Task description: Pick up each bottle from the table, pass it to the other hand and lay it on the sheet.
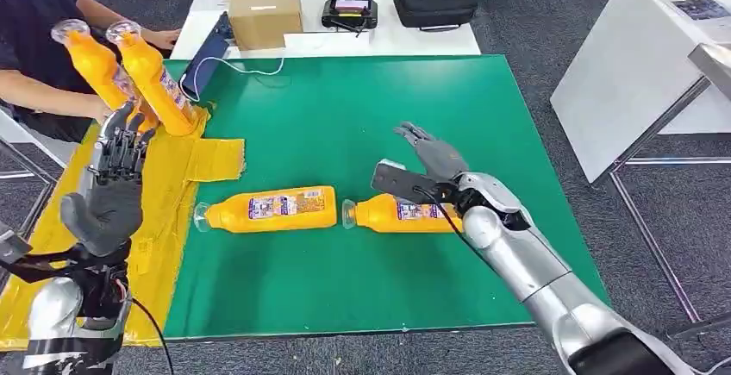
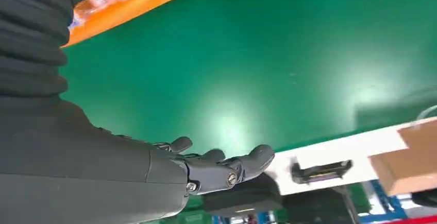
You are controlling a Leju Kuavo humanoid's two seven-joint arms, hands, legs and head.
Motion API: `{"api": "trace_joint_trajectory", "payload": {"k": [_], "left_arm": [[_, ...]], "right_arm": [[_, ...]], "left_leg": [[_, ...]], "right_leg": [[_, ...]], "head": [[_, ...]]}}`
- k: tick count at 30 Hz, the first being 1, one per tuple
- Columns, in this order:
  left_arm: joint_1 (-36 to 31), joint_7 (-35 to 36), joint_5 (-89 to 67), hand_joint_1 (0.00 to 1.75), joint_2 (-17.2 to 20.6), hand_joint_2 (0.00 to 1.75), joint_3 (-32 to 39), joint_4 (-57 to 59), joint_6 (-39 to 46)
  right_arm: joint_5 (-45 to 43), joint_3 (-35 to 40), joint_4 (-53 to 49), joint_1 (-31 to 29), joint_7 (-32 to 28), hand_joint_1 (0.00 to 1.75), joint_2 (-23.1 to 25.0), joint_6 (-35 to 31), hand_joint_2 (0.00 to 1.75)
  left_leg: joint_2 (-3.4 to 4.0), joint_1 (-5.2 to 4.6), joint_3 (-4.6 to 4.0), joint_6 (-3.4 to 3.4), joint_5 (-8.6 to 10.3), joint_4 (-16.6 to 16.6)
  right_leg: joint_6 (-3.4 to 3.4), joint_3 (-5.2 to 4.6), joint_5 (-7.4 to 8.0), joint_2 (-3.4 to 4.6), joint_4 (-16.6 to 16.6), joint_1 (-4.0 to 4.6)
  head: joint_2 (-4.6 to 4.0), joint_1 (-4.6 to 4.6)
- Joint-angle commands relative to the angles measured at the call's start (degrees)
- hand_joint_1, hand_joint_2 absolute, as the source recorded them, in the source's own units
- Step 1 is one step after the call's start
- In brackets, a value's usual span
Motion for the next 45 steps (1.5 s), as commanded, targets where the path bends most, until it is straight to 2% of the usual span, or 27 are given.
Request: {"api": "trace_joint_trajectory", "payload": {"k": [1,6,15,26,30,35,38,40,43,45], "left_arm": [[-5.4,0.3,0.8,0.00,0.2,0.00,-5.0,5.7,-0.5],[-6.0,0.5,1.9,0.00,0.3,0.00,-4.1,6.8,-0.4],[-8.6,1.2,2.8,0.00,0.2,0.00,-6.0,9.2,-0.7],[-8.9,1.2,3.5,0.00,0.5,0.00,-5.9,9.8,-0.5],[-9.5,1.3,4.3,0.00,0.5,0.00,-6.0,10.8,-0.5],[-11.3,2.1,5.9,0.00,0.3,0.00,-6.9,12.0,-0.5],[-12.2,3.1,6.3,0.00,0.1,0.00,-7.3,11.8,0.0],[-11.0,2.4,7.1,0.00,1.0,0.00,-7.0,11.4,0.7],[-10.3,1.4,7.7,0.00,1.5,0.00,-5.7,11.5,0.7],[-11.0,1.1,8.1,0.00,1.5,0.00,-5.6,11.5,0.2]], "right_arm": [[0.4,3.6,9.9,-6.4,1.5,0.00,-1.7,1.6,1.75],[0.7,5.6,15.9,-9.1,1.8,0.00,-1.4,3.0,1.75],[0.8,8.9,25.8,-10.9,-0.2,0.00,2.8,5.3,1.75],[1.5,11.5,28.0,-10.4,-1.3,0.00,2.9,6.3,1.75],[1.1,13.1,29.8,-10.4,-1.8,0.00,2.8,10.0,1.75],[4.5,19.4,31.4,-9.0,-3.1,0.00,0.8,14.1,1.75],[4.6,19.8,30.9,-8.1,-3.0,0.00,0.6,13.5,1.75],[8.2,23.5,29.6,-6.4,-1.9,0.00,-2.8,13.2,1.75],[9.7,24.6,28.3,-2.5,-3.4,0.00,-8.3,11.8,1.75],[9.9,24.7,27.2,-1.2,-4.2,0.00,-10.0,11.6,1.75]], "left_leg": [[-0.14,0.02,0.06,-0.05,-0.01,0.0],[-0.05,0.07,0.15,-0.06,-0.05,0.0],[-0.08,0.10,0.23,-0.08,-0.06,0.0],[-0.10,0.10,0.24,-0.08,-0.08,0.1],[-0.11,0.08,0.11,-0.03,0.00,0.0],[-0.19,0.08,0.13,-0.01,0.02,0.0],[-0.27,0.11,0.15,0.01,0.03,0.0],[-0.31,0.14,0.27,-0.02,-0.01,0.0],[-0.41,0.15,0.45,0.00,0.02,-0.1],[-0.53,0.15,0.43,0.01,0.06,-0.1]], "right_leg": [[-0.07,0.08,-0.06,0.04,0.0,0.00],[-0.08,0.15,-0.07,0.19,0.1,0.01],[-0.14,0.27,-0.12,0.23,0.1,0.04],[-0.14,0.28,-0.14,0.24,0.1,0.04],[-0.09,0.16,-0.08,0.12,0.1,0.02],[-0.09,0.21,-0.09,0.02,0.0,0.02],[-0.09,0.26,-0.12,-0.05,0.0,0.05],[-0.13,0.40,-0.16,0.02,0.0,0.07],[-0.12,0.62,-0.15,-0.08,-0.2,0.07],[-0.11,0.64,-0.15,-0.25,-0.2,0.08]], "head": [[0.00,0.00],[0.00,0.00],[0.00,0.00],[0.00,-0.02],[0.00,0.00],[0.00,0.00],[0.00,-0.02],[0.00,0.00],[0.00,0.00],[0.00,0.00]]}}
